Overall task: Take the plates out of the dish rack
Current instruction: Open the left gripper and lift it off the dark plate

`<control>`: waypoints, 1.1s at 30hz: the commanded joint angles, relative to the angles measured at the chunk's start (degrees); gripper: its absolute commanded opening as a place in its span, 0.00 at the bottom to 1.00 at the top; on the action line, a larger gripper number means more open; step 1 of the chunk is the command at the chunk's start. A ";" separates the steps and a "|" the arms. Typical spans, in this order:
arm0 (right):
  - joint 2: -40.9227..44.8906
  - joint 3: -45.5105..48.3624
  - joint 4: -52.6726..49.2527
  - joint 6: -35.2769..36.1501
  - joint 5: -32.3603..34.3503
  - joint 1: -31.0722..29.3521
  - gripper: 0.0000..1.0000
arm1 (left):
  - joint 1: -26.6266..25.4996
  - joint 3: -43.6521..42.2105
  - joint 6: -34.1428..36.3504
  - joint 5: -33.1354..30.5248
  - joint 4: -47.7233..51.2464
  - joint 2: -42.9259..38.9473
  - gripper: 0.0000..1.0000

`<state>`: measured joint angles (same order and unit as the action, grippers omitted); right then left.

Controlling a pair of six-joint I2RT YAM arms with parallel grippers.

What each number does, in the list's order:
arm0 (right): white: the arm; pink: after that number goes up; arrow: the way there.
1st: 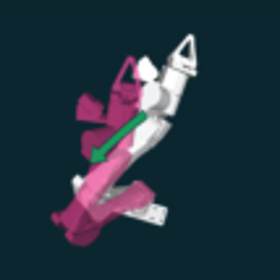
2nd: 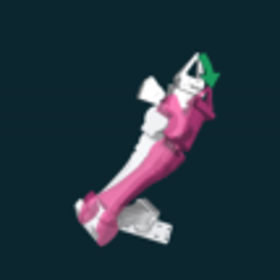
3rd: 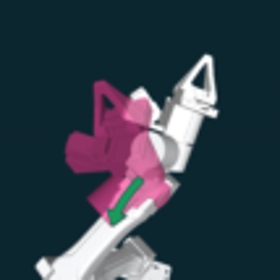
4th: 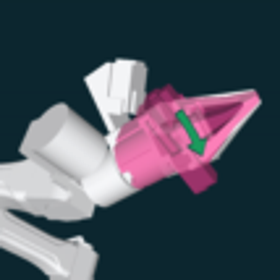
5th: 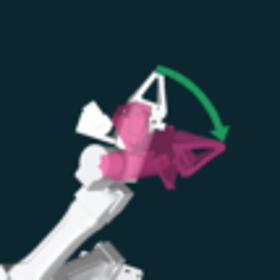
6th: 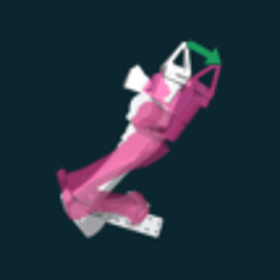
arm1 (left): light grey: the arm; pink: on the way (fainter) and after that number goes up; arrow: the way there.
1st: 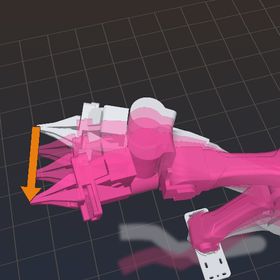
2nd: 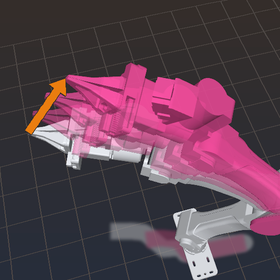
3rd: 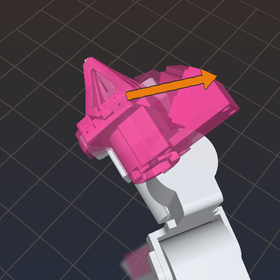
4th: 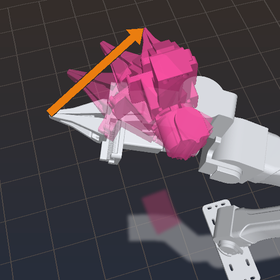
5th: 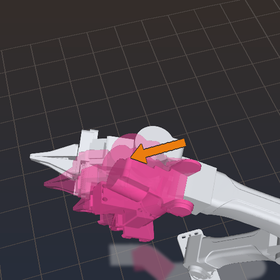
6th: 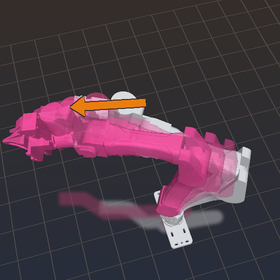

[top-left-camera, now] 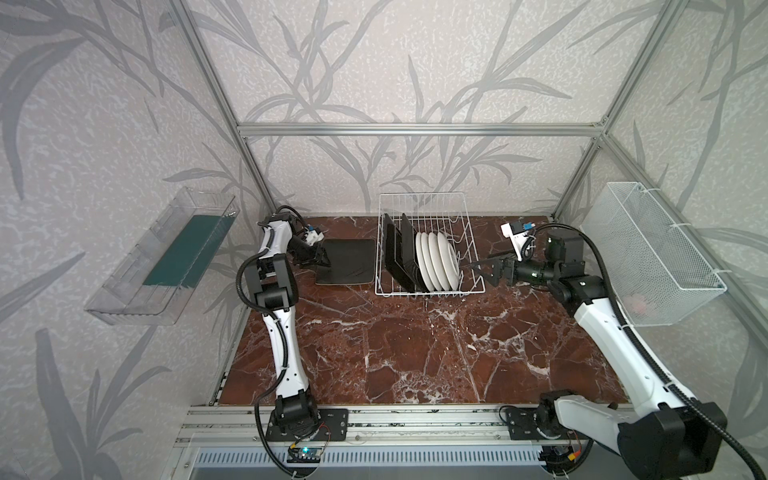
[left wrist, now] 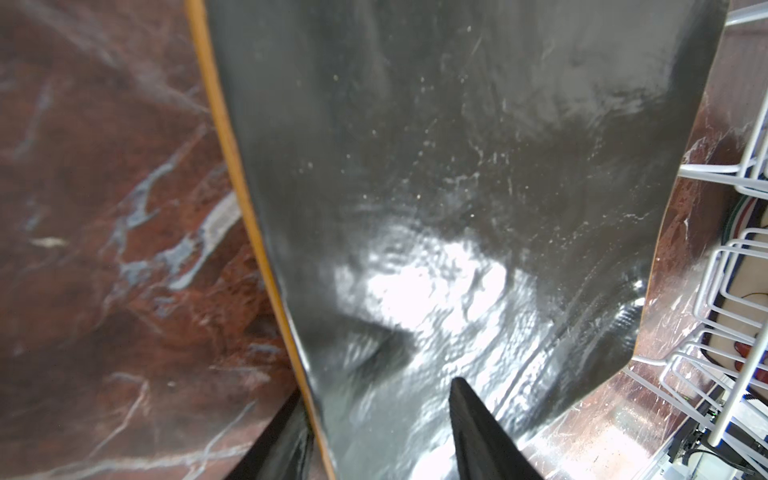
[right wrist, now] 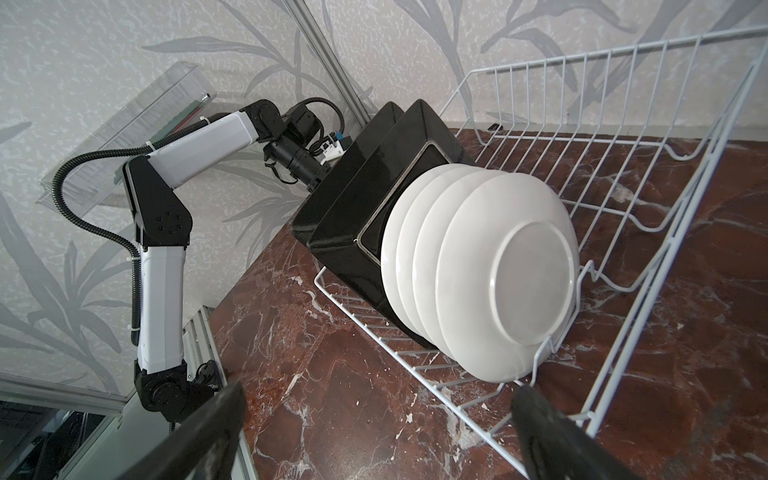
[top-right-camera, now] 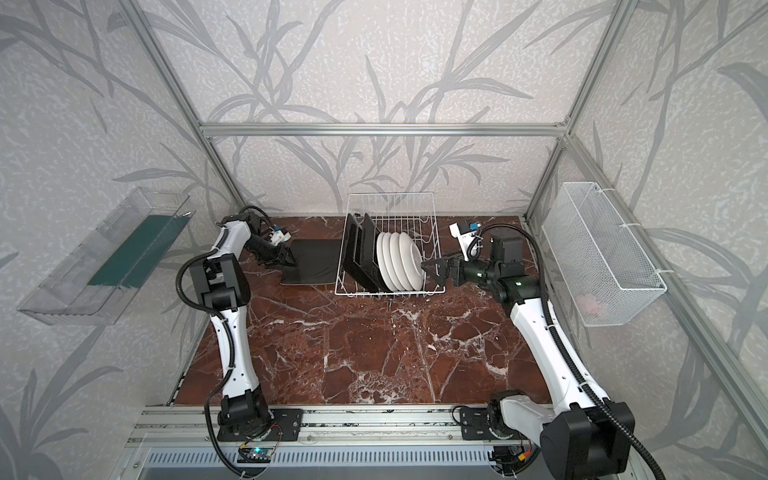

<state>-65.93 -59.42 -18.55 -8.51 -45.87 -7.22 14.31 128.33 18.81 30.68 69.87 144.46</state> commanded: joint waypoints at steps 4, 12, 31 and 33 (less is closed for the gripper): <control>1.24 -1.76 -1.56 1.12 0.67 -0.16 0.99 | 0.36 -2.49 -1.56 -5.18 -2.43 -1.17 0.60; 1.83 -1.65 -2.11 1.27 1.98 -0.16 0.99 | 0.90 -8.39 -7.07 -4.39 -9.79 -11.07 0.99; 7.35 0.09 -6.80 -0.28 4.20 -0.44 0.99 | -13.57 -29.93 -28.18 6.37 -34.52 -41.24 0.98; 7.81 0.18 -7.28 -0.26 4.62 -0.51 0.99 | -15.59 -29.30 -28.15 4.27 -32.82 -42.77 0.98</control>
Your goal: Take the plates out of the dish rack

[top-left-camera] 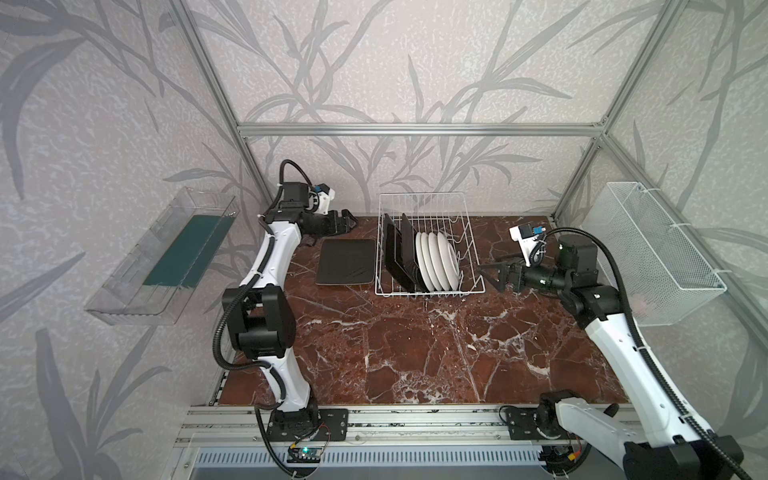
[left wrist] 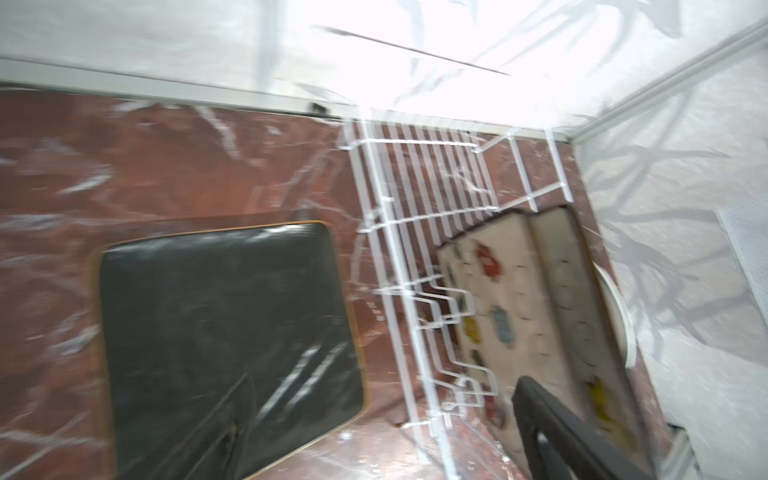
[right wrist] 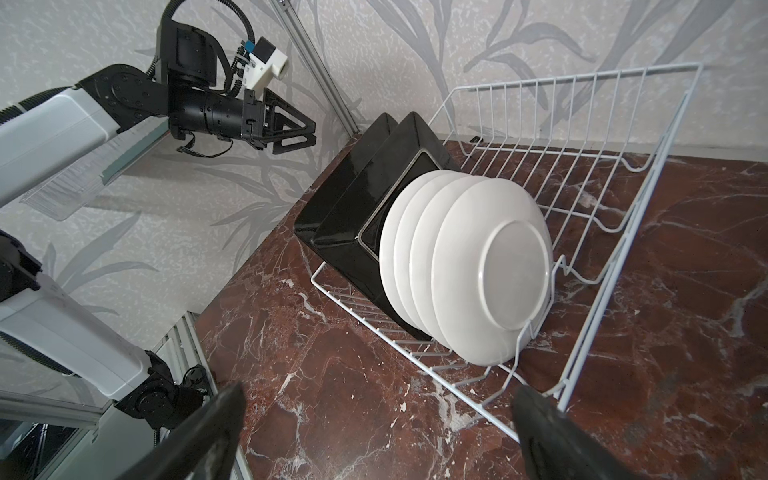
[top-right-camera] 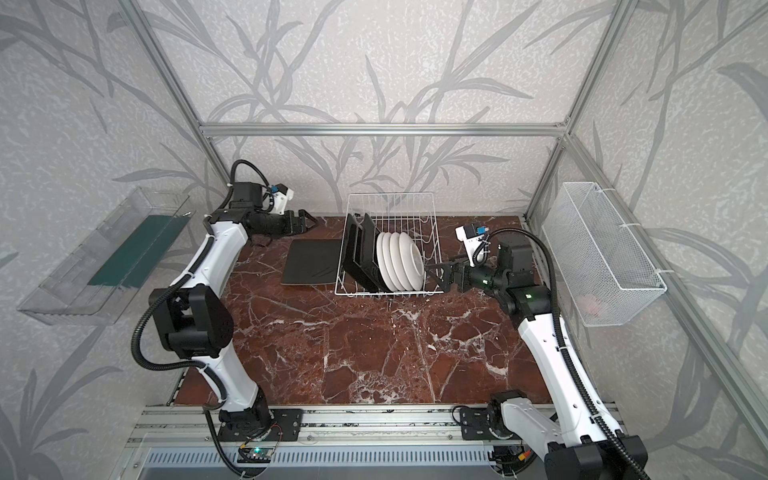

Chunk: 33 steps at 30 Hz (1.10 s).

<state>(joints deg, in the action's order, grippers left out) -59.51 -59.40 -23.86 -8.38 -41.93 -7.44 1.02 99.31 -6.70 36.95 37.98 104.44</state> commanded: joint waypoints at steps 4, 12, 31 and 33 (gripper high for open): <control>2.87 1.06 -2.42 0.09 0.71 -0.47 0.99 | -4.55 -1.34 -4.49 -4.75 0.16 -6.91 0.97; 2.95 2.35 -2.30 1.08 1.57 -0.64 0.99 | -9.90 -0.19 -4.73 -12.51 8.64 -11.06 0.86; 3.39 4.42 0.07 -0.49 2.40 -1.87 0.99 | -19.33 -3.08 -13.35 -19.18 7.74 -7.53 0.72; 4.19 4.93 0.21 -0.49 2.93 -1.96 0.99 | -19.97 -2.68 -13.21 -19.16 7.81 -6.45 0.69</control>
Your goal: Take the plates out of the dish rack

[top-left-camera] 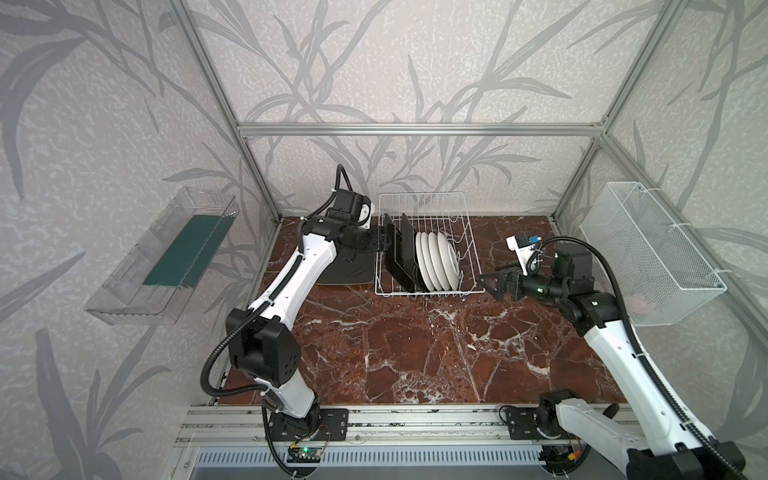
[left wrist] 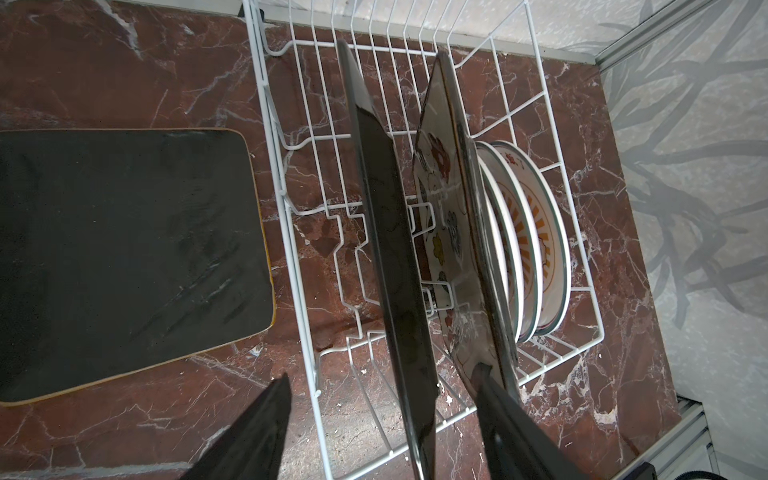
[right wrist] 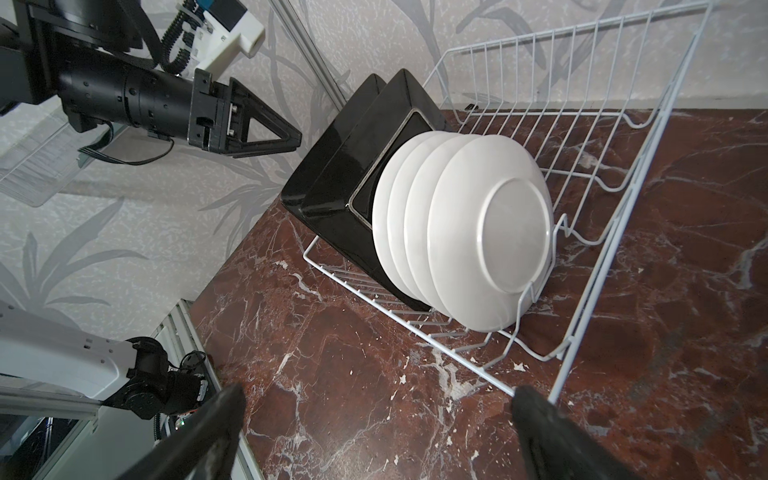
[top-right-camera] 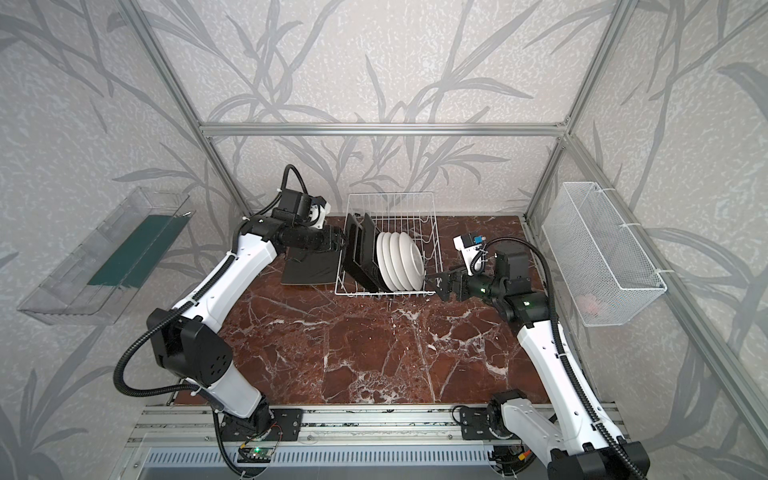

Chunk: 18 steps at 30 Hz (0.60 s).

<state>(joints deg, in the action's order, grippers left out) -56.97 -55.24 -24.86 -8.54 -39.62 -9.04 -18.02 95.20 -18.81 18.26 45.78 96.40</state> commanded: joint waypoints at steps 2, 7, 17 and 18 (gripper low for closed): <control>2.20 1.02 1.00 -0.36 1.07 -0.37 0.99 | -1.38 2.19 -0.76 -1.30 0.73 2.74 0.66; 2.74 1.23 0.26 0.51 1.31 -0.38 0.99 | -1.93 3.57 0.16 -3.30 1.57 5.44 0.62; 1.86 1.19 0.49 1.03 1.61 -0.37 0.99 | -2.90 6.83 0.08 -2.51 1.62 10.10 0.53; 1.78 1.19 0.58 1.08 1.47 -0.37 0.99 | -2.97 7.11 0.09 -2.53 1.55 10.51 0.50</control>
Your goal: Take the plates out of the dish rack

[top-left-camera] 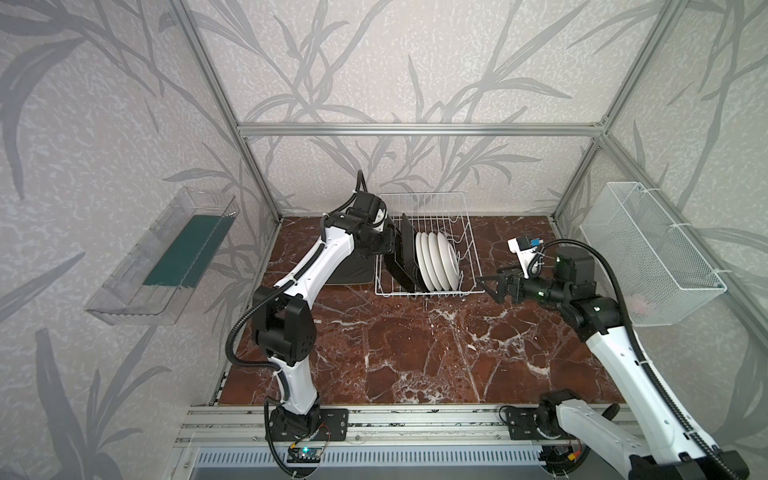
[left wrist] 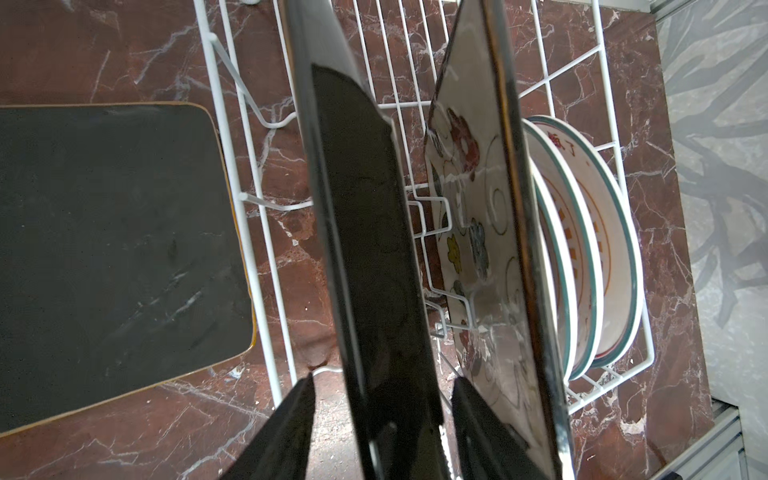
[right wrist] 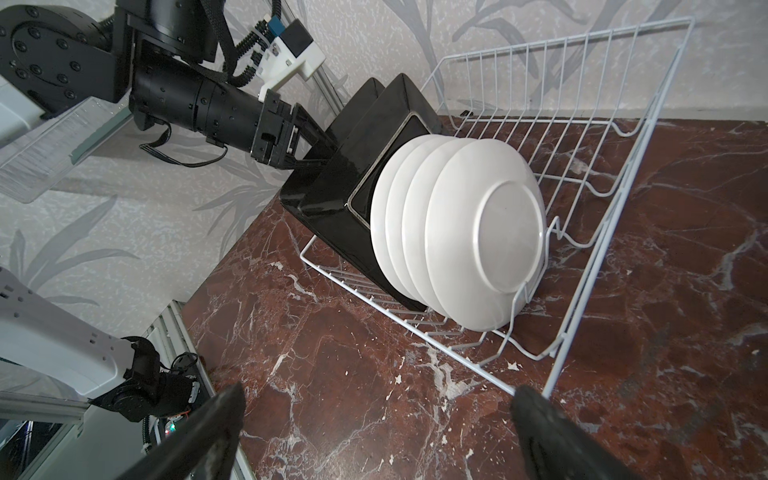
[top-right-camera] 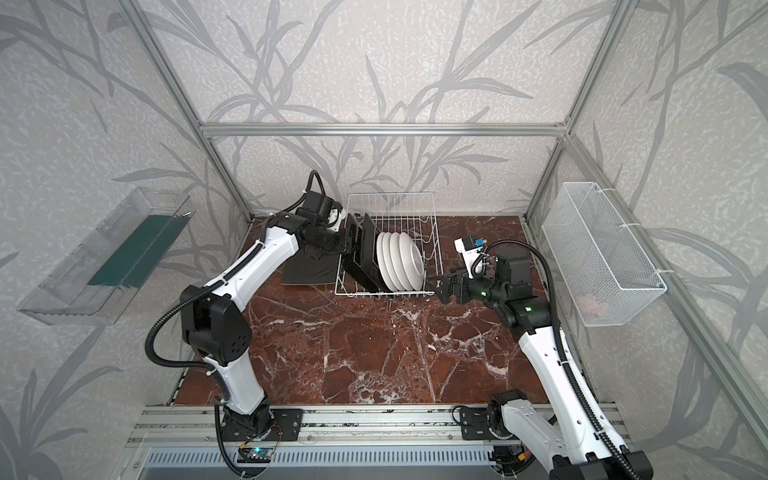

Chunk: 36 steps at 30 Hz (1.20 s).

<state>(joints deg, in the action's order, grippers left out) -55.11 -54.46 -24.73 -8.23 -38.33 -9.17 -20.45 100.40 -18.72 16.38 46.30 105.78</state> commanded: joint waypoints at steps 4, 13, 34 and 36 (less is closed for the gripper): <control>0.00 0.41 0.45 0.93 0.36 -0.24 0.99 | -0.64 2.49 0.18 -0.23 0.63 2.61 0.50; 0.27 0.49 0.56 1.07 0.53 -0.24 0.99 | -0.69 3.81 -0.97 0.87 0.37 4.80 0.46; 0.09 0.32 0.01 1.57 1.43 -0.24 0.99 | -0.82 3.26 -3.16 1.07 0.71 4.29 0.22; 0.27 0.40 -0.11 1.85 1.67 -0.24 0.99 | -0.80 3.25 -3.34 0.99 0.78 4.26 0.20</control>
<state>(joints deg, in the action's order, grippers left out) -55.11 -54.43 -24.75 -7.16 -36.97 -9.17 -20.93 103.04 -24.88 20.60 45.01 109.82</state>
